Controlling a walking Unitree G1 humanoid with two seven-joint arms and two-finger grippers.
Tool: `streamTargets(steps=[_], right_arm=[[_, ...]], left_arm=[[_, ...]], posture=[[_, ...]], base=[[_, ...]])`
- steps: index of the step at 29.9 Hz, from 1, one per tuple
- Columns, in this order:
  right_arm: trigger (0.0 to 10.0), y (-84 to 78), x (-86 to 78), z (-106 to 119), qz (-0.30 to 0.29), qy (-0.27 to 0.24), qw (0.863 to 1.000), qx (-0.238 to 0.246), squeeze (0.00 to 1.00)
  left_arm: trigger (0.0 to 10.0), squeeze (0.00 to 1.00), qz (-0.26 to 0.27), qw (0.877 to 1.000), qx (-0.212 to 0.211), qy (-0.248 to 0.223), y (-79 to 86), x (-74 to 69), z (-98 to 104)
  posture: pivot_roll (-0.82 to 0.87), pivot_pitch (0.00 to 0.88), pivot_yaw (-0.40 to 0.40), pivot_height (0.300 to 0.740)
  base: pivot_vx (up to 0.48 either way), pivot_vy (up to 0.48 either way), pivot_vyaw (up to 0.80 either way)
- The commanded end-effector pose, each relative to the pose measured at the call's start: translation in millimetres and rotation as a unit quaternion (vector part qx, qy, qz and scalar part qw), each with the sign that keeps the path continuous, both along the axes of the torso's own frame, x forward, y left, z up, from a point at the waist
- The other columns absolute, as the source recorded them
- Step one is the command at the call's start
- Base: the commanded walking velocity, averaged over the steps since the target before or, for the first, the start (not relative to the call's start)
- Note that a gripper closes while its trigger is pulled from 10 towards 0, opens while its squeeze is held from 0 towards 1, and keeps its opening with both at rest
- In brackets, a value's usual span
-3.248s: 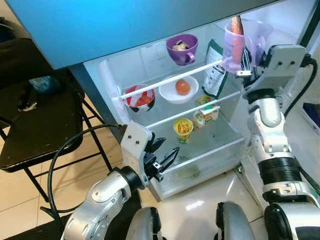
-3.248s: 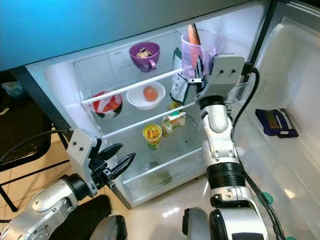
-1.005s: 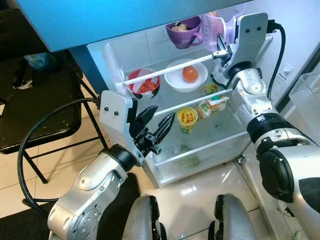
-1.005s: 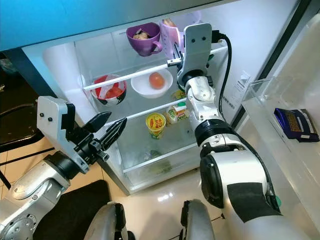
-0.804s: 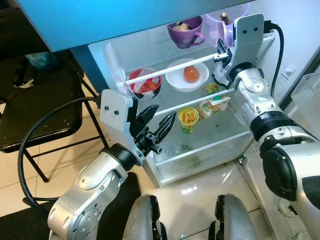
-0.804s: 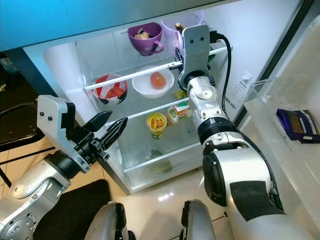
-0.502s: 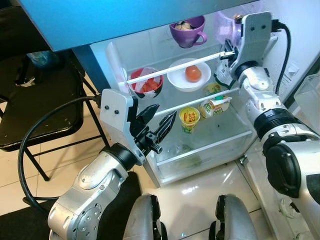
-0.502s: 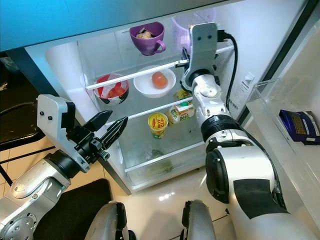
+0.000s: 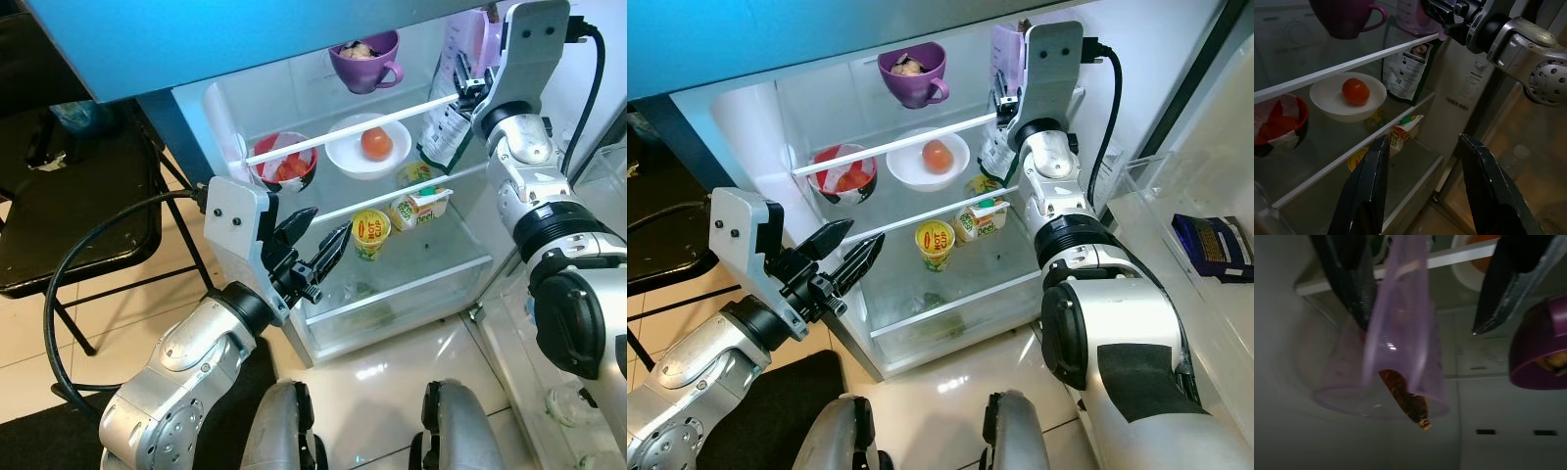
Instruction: Restocking fridge
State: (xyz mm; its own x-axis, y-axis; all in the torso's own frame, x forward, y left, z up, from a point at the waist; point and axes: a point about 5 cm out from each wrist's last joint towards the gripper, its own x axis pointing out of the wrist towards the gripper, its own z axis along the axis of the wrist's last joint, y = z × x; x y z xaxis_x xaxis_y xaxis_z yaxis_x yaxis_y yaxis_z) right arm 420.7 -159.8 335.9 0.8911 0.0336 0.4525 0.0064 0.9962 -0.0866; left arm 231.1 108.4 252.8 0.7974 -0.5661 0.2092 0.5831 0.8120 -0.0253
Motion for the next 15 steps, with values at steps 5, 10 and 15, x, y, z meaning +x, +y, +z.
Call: streamTargets(steps=[5,10,15], right_arm=[[10.0,-1.5,-0.4,-3,-0.011,-0.004,1.0,-0.009,0.0],[10.0,-13.1,-3.6,4,-0.069,-0.031,0.996,-0.044,0.0],[10.0,-21.2,-7.6,8,-0.111,-0.061,0.989,-0.075,0.0]], left_arm=[[10.0,0.0,-0.007,1.0,-0.004,0.004,-2.4,-1.2,-3],[10.0,0.0,-0.009,1.0,-0.005,0.004,-3.9,-0.4,-3],[10.0,0.0,-0.012,1.0,-0.009,0.004,-5.0,-0.1,-3]], posture=[[0.1,0.287,0.078,0.619],[0.09,0.286,0.077,0.619],[0.08,0.284,0.078,0.619]], base=[[0.0,0.0,0.0],[0.0,0.0,0.0],[0.0,0.0,0.0]])
